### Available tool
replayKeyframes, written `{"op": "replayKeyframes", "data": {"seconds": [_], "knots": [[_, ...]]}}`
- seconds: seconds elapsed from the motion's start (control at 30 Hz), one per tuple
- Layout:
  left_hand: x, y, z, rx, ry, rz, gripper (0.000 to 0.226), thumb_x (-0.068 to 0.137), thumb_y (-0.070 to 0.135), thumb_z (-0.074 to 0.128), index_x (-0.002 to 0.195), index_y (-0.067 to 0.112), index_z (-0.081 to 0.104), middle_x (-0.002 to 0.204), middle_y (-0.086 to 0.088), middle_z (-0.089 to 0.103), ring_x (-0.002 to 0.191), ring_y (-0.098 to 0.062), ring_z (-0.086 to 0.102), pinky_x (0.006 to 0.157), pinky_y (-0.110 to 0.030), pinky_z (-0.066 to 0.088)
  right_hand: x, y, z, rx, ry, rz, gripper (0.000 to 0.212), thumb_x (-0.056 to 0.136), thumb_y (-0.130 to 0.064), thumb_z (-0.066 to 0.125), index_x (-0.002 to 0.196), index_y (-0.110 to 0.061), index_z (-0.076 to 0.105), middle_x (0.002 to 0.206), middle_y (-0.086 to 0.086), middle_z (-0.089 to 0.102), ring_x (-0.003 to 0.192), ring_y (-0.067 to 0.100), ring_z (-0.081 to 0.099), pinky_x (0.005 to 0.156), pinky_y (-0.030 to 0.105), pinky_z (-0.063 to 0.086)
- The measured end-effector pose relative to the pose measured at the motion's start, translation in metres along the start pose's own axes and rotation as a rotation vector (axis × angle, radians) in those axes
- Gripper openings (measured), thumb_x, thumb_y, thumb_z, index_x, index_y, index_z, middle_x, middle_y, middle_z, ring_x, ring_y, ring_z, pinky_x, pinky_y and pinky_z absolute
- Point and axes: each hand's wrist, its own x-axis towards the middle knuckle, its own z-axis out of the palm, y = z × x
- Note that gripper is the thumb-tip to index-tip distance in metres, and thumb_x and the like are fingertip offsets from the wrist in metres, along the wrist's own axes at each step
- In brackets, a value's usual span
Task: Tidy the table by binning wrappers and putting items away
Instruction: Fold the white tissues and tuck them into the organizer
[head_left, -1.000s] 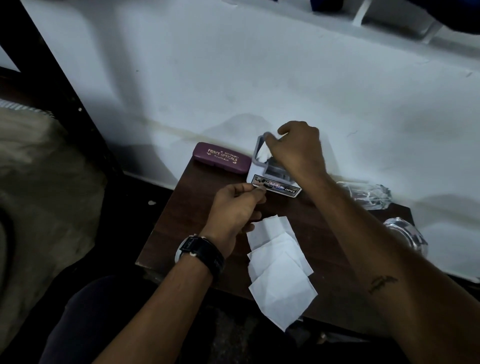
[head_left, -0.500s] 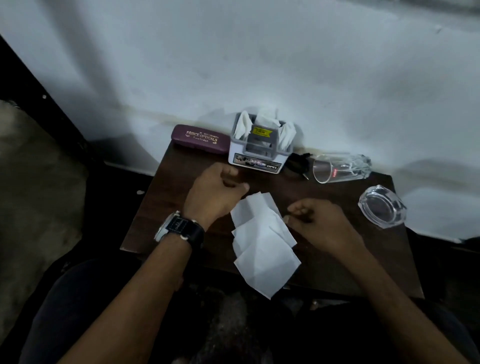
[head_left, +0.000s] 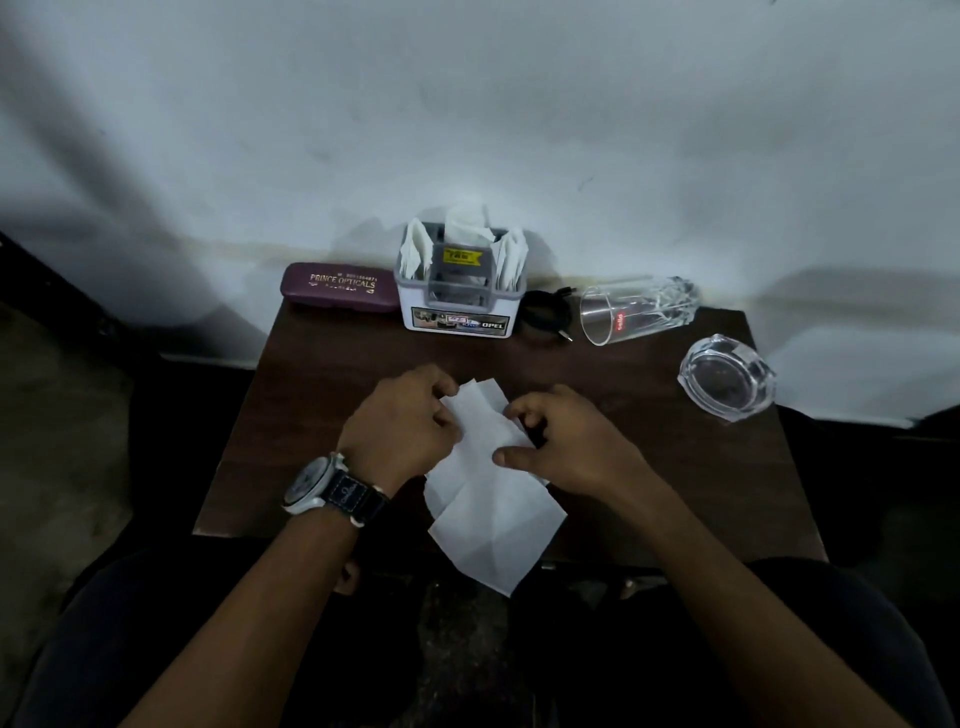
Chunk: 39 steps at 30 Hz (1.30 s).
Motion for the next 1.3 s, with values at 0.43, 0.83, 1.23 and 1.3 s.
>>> {"op": "replayKeyframes", "data": {"seconds": [0.43,0.83,1.23,1.3], "knots": [[-0.001,0.005,0.003,-0.021,-0.085,0.068,0.052,0.076,0.021,0.088,0.123,0.024,0.065,0.107,0.005,0.072,0.091,-0.015,0.068,0.086,-0.035,0.058,0.006,-0.004,0.004,0.159,0.069,0.000,0.007,0.089,-0.027,0.076,0.095,-0.023,0.074,0.095,-0.008,0.070,0.089,0.004,0.064,0.080,0.023,0.049],[0.010,0.007,0.003,-0.351,0.002,0.070,0.019,0.086,0.022,0.079,0.102,0.030,0.076,0.093,0.012,0.079,0.087,-0.005,0.075,0.080,-0.037,0.061,0.006,0.000,-0.012,0.457,0.032,-0.040,0.061,0.077,-0.044,0.085,0.131,-0.032,0.061,0.119,-0.015,0.070,0.115,0.000,0.063,0.097,0.025,0.051],[0.014,0.017,-0.006,-1.108,0.038,-0.256,0.009,0.095,0.016,0.069,0.099,0.013,0.077,0.098,-0.005,0.080,0.087,-0.022,0.075,0.075,-0.041,0.062,0.003,-0.002,-0.026,1.137,0.157,0.226,0.025,0.089,-0.016,0.075,0.113,-0.008,0.075,0.109,0.007,0.079,0.106,0.026,0.074,0.090,0.044,0.061],[0.015,0.016,-0.004,-1.119,0.059,-0.249,0.010,0.098,0.017,0.066,0.095,0.015,0.075,0.087,0.001,0.081,0.077,-0.016,0.076,0.061,-0.036,0.064,0.000,-0.001,-0.032,1.137,0.211,0.235,0.023,0.090,-0.018,0.073,0.112,-0.010,0.075,0.109,0.006,0.079,0.104,0.025,0.075,0.092,0.047,0.060]]}}
